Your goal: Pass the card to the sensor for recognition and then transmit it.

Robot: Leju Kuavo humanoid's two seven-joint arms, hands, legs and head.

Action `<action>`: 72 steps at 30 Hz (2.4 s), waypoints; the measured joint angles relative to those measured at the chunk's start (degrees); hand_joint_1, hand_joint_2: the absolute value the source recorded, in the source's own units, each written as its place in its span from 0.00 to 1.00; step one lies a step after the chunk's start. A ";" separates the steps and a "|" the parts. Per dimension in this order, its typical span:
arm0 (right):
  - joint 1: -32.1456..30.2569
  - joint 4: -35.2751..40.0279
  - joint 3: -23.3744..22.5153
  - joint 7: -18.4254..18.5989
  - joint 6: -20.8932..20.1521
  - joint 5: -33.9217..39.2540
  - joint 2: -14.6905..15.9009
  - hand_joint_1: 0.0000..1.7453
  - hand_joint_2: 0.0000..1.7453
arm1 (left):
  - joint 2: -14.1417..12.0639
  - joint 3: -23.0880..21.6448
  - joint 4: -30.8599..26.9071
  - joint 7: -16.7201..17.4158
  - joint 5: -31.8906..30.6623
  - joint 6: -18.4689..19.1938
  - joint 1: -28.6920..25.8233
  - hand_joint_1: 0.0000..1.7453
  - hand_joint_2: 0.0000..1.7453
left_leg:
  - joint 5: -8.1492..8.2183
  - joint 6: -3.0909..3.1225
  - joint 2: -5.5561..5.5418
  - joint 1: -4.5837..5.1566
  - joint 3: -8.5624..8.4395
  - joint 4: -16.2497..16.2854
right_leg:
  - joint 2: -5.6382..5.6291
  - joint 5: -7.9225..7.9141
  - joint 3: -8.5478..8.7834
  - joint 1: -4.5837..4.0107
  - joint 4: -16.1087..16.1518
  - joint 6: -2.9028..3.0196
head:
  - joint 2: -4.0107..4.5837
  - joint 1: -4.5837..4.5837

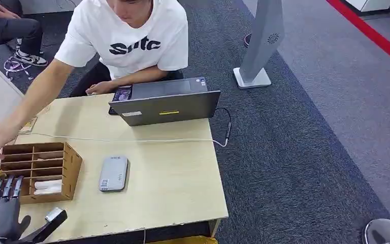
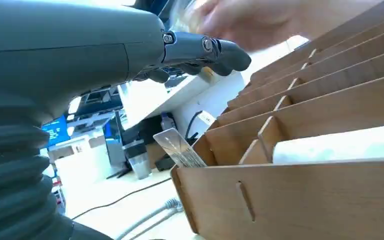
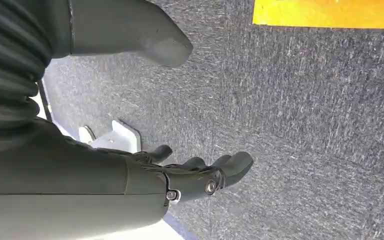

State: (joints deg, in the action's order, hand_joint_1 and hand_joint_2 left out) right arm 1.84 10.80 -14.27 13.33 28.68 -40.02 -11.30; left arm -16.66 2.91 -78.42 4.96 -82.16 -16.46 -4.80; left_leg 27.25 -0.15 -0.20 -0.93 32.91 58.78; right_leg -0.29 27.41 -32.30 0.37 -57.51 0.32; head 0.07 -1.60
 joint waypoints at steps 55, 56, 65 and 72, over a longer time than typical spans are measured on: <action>-0.08 0.31 -3.91 -0.50 -1.70 -7.21 0.39 0.00 1.00 | -1.11 6.12 12.65 -3.93 3.32 -0.68 11.87 0.00 1.00 | -0.10 -0.06 -0.01 -0.02 0.00 0.01 | 0.03 -0.06 -0.03 -0.01 -0.01 0.05 | 0.00 0.00; -0.07 0.31 -3.91 -0.50 -1.77 -7.34 0.39 0.00 1.00 | -1.18 6.12 13.24 -4.15 3.30 -0.70 12.49 0.00 1.00 | -0.10 -0.07 0.00 -0.02 0.00 0.01 | 0.02 -0.06 -0.03 -0.01 -0.01 0.05 | 0.00 0.05; -0.04 0.31 -4.13 -0.46 -1.84 -7.93 0.39 0.00 1.00 | -2.05 6.12 16.48 -5.31 4.24 -0.28 14.73 0.00 1.00 | -0.10 -0.08 0.01 -0.03 0.01 0.00 | -0.02 -0.06 -0.05 -0.01 0.00 0.06 | 0.00 0.02; -0.05 0.31 -4.92 -0.48 -1.88 -8.39 0.42 0.00 1.00 | -2.73 6.12 16.83 -6.16 5.33 1.57 14.65 0.00 1.00 | -0.10 -0.08 0.01 -0.03 0.01 0.00 | -0.02 -0.06 -0.05 -0.01 -0.01 0.06 | 0.00 0.02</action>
State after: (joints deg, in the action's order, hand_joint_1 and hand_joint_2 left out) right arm 1.79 11.10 -19.19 12.85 26.80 -48.41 -10.88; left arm -19.39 9.03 -61.59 -1.20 -76.83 -14.88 9.86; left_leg 27.15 -0.23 -0.19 -0.96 32.92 58.78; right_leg -0.31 27.36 -32.35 0.35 -57.51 0.37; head 0.07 -1.57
